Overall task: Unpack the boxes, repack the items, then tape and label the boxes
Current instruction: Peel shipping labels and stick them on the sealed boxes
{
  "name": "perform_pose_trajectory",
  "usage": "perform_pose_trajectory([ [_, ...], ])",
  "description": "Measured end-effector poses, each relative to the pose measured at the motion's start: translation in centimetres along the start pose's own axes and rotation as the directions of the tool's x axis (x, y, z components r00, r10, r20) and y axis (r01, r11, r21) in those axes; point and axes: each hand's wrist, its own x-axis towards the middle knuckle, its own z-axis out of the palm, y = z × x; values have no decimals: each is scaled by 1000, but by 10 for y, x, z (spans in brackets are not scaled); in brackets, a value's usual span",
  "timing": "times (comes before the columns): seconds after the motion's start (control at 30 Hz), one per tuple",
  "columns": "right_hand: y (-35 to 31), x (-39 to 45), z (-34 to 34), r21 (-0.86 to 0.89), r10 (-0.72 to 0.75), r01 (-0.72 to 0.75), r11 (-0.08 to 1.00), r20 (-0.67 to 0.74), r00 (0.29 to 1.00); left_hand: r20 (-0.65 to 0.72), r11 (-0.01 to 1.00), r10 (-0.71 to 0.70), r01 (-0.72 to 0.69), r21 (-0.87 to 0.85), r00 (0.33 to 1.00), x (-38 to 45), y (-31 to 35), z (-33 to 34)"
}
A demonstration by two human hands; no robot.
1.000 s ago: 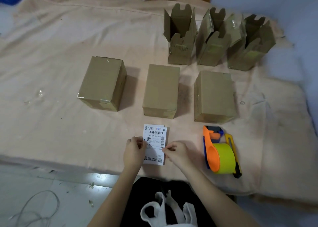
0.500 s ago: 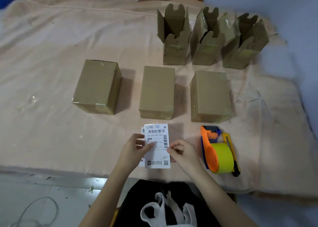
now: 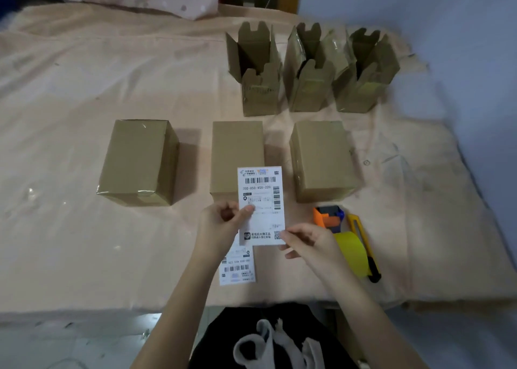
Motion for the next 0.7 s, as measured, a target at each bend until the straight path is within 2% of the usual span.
perform_pose_trajectory([
  [0.2,-13,1,-23,26,-67,67,997,-31,997,-8,996,86,-86,-8,996,12,17,34],
  [0.33,-16,14,-46,82,-59,71,994,-139,989,-77,948,222,-197,252,972,16,22,70],
  [0.47,-18,35,-78,65,-34,42,997,-118,992,-11,839,337,-295,456,941,22,21,108],
  [0.57,-17,51,-105,55,18,-11,998,-125,992,131,622,503,-463,632,854,30,16,134],
  [0.6,-17,57,-113,53,33,-26,998,-128,991,184,578,506,-490,652,843,33,14,142],
  [0.7,-15,70,-132,45,59,-55,997,-90,994,277,550,478,-530,645,834,38,8,163],
])
